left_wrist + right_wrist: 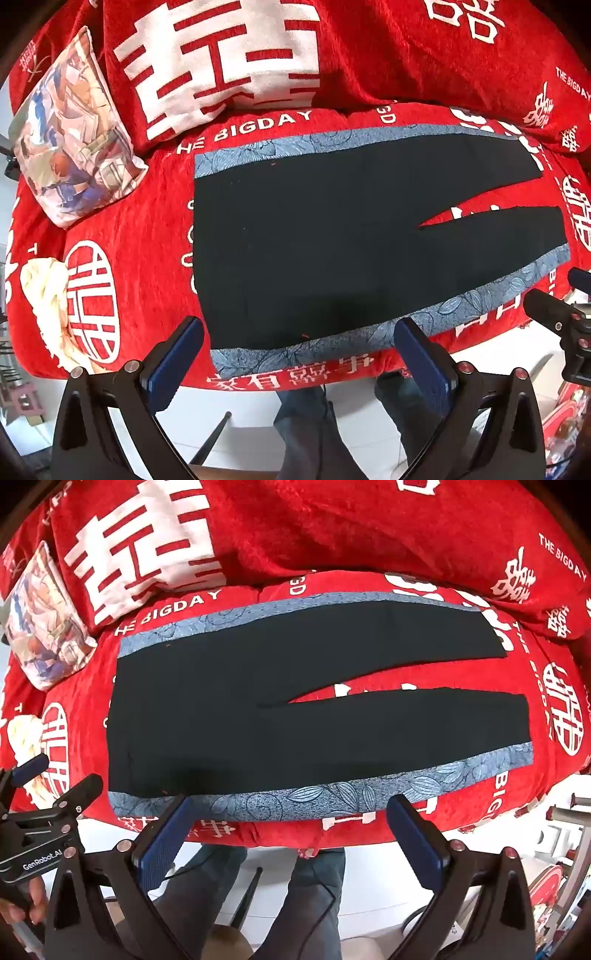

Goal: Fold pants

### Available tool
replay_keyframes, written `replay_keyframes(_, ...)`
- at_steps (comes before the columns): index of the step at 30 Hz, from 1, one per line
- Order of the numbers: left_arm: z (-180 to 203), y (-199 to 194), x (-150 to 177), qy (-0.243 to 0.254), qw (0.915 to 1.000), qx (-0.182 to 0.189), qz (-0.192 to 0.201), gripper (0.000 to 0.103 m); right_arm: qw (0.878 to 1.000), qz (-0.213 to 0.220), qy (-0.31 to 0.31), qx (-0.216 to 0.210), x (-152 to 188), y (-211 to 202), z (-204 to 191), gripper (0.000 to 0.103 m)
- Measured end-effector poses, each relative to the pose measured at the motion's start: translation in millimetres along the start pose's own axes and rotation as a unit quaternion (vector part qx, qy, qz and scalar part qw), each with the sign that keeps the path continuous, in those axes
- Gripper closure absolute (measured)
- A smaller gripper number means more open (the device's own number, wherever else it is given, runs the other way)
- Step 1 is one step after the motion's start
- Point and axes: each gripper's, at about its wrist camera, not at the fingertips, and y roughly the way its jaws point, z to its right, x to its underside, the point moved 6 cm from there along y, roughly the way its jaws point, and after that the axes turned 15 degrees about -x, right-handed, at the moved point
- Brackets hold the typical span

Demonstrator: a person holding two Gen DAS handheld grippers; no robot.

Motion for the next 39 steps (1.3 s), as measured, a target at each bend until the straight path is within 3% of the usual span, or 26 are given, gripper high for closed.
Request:
replay_keyframes(6,2.9,-1.0,3.4,0.006,0.9998,0.019,-0.003,0.0,1.0,0.005,-0.002,0.002,-5.1,-2.2,-4.5,0.0)
replay_keyframes(13,0.6,-8.2,-5.4,0.014,0.9998,0.013,-0.011,0.0,1.0,0.011,-0.013,0.009,1.3,-5.3,-9.2,0.0)
replay_keyframes(39,-7.2,-27.9,-19.0,0.006,0.9998,0.006,0.018,0.0,0.999,0.032,-0.029,0.031,-10.1,-31.1,-10.2,0.0)
